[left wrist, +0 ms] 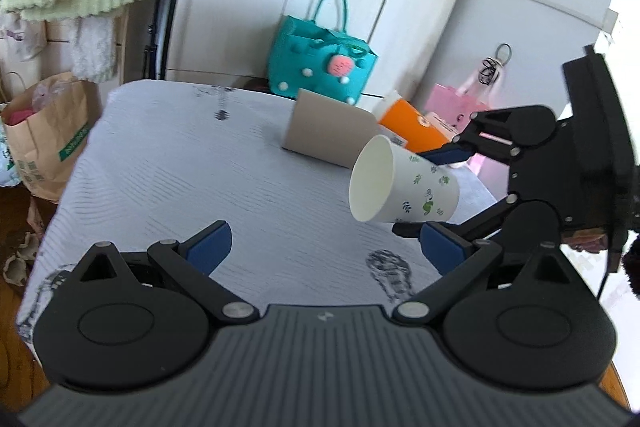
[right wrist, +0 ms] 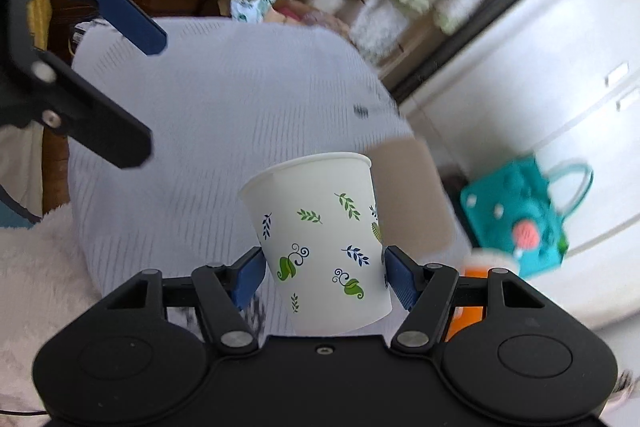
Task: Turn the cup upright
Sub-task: 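Lift the white paper cup with the right gripper and rotate it upright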
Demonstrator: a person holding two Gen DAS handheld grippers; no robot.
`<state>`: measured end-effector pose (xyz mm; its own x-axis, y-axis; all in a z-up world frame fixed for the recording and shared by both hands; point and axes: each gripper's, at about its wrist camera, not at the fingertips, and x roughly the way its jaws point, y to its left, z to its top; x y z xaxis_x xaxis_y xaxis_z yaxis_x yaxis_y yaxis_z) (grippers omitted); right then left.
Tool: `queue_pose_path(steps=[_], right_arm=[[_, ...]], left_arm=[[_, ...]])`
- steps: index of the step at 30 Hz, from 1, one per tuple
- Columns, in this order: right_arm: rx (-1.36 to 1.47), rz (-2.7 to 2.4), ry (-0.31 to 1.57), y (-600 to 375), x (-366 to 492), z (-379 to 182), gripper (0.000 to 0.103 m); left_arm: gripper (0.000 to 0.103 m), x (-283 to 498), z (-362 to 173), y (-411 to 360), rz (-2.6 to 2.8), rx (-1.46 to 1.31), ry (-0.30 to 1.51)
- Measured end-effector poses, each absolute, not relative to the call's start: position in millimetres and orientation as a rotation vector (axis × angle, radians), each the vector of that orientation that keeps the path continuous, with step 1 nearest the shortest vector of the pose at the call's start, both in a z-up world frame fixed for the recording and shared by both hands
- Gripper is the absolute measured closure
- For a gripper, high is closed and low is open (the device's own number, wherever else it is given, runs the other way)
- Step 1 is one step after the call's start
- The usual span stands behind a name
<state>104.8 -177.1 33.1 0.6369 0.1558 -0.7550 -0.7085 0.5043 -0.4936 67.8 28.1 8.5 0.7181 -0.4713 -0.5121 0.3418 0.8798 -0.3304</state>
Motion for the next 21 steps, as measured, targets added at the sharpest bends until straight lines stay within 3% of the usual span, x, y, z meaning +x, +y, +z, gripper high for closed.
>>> queue_pose_path(steps=[12, 21], right_arm=[[-0.545, 0.468, 0.887, -222.1, 130.2, 16.8, 0.033], [-0.508, 0.464, 0.905, -234.6, 136.5, 3.5, 0.032]], left_arm=[[0.001, 74.6, -0.2, -2.3, -0.48, -0.243, 0.677], [0.001, 89.3, -9.6, -15.2, -0.499, -0.292, 0.744]])
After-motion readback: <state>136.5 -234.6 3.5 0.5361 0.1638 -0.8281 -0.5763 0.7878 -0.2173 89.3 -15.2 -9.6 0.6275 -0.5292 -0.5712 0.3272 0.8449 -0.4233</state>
